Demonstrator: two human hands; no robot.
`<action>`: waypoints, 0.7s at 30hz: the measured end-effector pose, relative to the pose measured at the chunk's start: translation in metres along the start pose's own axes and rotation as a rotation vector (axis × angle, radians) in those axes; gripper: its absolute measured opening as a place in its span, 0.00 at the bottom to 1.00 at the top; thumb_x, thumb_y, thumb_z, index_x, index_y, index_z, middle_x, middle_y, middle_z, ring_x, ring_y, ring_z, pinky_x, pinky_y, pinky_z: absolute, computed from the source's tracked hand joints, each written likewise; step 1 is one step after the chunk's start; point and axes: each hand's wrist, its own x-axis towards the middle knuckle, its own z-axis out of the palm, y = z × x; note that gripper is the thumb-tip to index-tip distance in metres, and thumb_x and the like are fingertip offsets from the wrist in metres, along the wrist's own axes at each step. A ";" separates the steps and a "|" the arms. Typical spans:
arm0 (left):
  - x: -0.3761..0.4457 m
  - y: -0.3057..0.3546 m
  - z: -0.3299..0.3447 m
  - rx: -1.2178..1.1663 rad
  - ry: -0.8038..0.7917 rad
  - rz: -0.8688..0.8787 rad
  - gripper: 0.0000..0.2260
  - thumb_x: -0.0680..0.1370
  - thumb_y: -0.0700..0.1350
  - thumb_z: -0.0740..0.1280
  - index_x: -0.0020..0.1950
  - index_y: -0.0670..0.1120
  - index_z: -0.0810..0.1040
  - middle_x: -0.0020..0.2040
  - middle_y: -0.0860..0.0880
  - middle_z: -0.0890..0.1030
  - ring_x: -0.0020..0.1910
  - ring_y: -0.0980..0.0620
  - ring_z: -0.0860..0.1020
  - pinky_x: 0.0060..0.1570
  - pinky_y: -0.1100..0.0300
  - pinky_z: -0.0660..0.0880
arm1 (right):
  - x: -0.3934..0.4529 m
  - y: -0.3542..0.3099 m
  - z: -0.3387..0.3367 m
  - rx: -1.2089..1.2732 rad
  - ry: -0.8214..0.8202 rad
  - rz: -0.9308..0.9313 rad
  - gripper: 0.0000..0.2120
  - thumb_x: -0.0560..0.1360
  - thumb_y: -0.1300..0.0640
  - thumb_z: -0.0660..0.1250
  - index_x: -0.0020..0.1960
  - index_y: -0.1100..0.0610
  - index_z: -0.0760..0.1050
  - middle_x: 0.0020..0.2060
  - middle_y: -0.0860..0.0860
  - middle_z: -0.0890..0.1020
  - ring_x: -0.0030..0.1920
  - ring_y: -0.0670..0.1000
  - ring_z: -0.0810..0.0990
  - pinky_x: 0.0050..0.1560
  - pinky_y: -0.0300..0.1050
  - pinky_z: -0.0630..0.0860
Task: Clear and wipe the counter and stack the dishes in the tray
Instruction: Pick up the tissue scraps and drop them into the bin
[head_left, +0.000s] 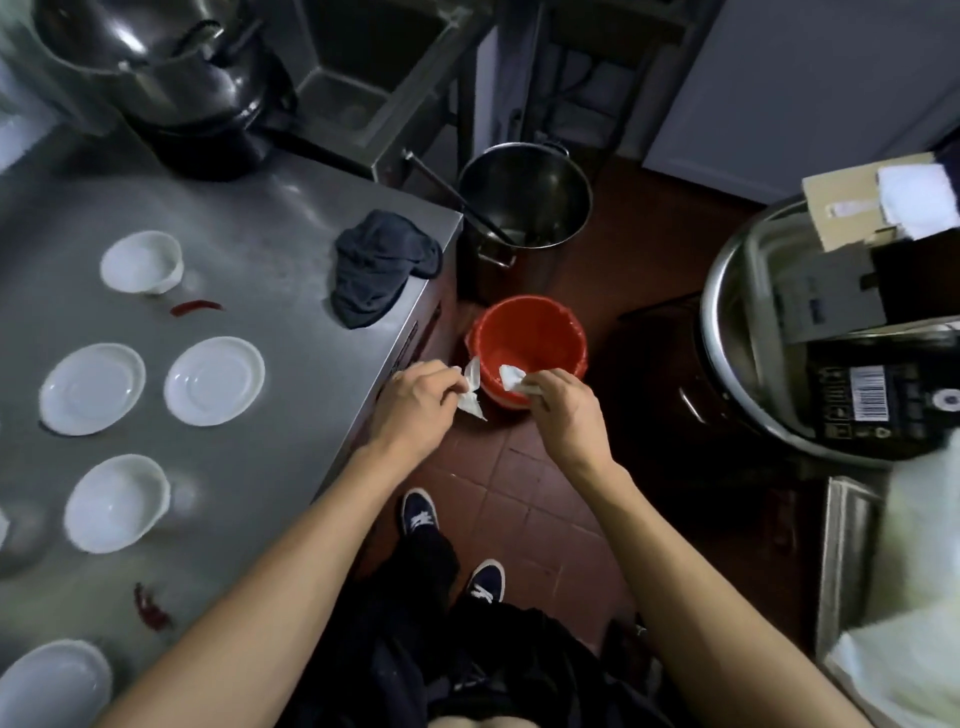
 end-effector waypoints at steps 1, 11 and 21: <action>0.008 -0.003 0.006 -0.023 -0.020 0.010 0.07 0.72 0.37 0.69 0.44 0.49 0.83 0.43 0.52 0.82 0.44 0.49 0.79 0.46 0.55 0.77 | 0.004 0.002 0.000 0.002 0.006 0.018 0.09 0.75 0.61 0.66 0.52 0.54 0.82 0.46 0.49 0.82 0.48 0.51 0.80 0.45 0.52 0.79; 0.095 -0.033 0.031 -0.171 -0.105 0.016 0.09 0.71 0.35 0.68 0.44 0.46 0.84 0.42 0.51 0.82 0.43 0.48 0.80 0.46 0.51 0.78 | 0.066 0.015 -0.003 -0.106 -0.014 0.115 0.09 0.74 0.62 0.70 0.53 0.54 0.83 0.46 0.49 0.83 0.47 0.52 0.81 0.44 0.47 0.77; 0.164 -0.024 0.058 -0.146 -0.231 0.050 0.08 0.72 0.34 0.70 0.46 0.45 0.85 0.44 0.51 0.83 0.43 0.50 0.80 0.46 0.53 0.78 | 0.109 0.052 0.000 -0.079 0.001 0.255 0.09 0.73 0.62 0.71 0.53 0.55 0.83 0.45 0.50 0.83 0.46 0.53 0.80 0.42 0.43 0.73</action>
